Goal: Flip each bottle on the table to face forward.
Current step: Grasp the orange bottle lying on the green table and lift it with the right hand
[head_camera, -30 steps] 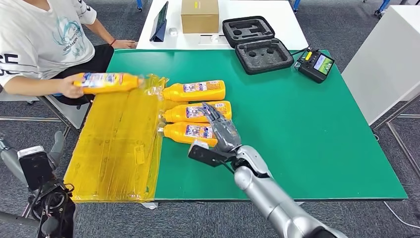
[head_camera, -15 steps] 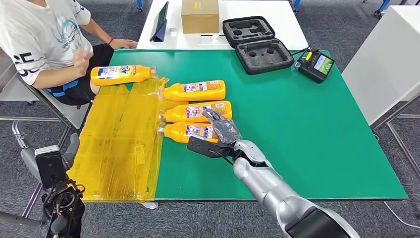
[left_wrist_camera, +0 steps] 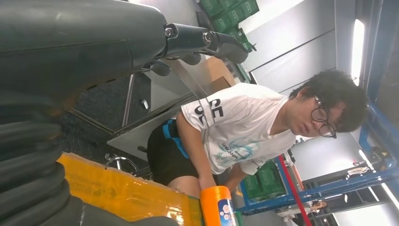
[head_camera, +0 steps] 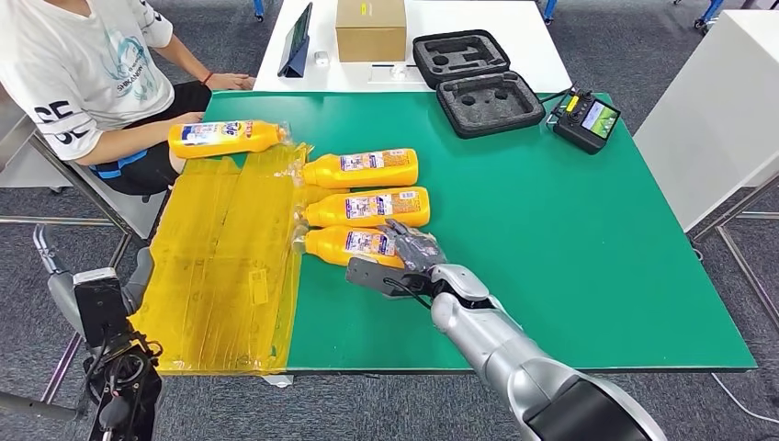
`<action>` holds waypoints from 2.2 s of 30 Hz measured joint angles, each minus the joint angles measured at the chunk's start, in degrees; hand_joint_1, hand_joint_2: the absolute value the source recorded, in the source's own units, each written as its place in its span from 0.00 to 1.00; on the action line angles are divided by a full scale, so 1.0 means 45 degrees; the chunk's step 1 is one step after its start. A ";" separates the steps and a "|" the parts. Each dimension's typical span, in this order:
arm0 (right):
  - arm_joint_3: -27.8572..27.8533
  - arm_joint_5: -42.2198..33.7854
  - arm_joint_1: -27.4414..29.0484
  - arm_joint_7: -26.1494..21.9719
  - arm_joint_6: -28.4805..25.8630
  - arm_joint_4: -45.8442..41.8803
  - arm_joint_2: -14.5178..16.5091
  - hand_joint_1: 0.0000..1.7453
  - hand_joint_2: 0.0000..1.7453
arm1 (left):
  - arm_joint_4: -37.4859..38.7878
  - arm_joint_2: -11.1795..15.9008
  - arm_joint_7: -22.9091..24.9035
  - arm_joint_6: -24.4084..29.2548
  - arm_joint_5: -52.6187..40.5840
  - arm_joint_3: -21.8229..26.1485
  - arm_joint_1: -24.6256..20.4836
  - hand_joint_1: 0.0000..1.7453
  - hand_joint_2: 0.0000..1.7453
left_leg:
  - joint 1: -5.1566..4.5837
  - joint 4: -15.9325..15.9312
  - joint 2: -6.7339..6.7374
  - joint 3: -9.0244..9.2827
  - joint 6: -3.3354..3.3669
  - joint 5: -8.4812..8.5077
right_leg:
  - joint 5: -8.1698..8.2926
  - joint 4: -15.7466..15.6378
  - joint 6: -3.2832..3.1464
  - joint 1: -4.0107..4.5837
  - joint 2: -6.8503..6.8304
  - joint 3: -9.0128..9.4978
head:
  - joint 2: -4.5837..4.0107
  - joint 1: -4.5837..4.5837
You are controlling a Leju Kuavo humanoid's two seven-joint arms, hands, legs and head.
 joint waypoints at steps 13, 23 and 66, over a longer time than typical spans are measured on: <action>0.0026 0.0261 -0.0428 0.1586 0.0933 0.0558 -0.0005 0.83 1.00 | 0.0413 0.0000 0.0000 0.0000 0.0087 0.0015 -0.0047 0.00 1.00 | -0.0001 0.0000 0.0000 0.0002 0.0000 0.0000 | 0.0000 -0.0001 0.0000 0.0000 0.0000 0.0000 | 0.0000 0.0003; 0.0049 0.0251 -0.0447 0.1550 0.1168 0.0668 -0.0053 0.99 1.00 | 0.0597 0.0000 0.0000 0.0000 0.0124 0.0019 -0.0163 0.00 1.00 | 0.0000 0.0001 0.0000 0.0003 0.0000 0.0000 | 0.0000 0.0000 0.0000 0.0000 0.0002 0.0000 | 0.0000 0.0001; -0.1586 -0.8397 0.3071 -0.6813 0.0025 -0.5368 0.0291 1.00 1.00 | 0.0022 0.0034 0.3081 -0.9399 0.7253 -0.1944 0.1470 0.00 1.00 | -0.0004 -0.0001 -0.0008 -0.0016 0.0001 -0.0004 | -0.0002 -0.0002 0.0000 -0.0001 -0.0004 -0.0013 | 0.0000 0.0002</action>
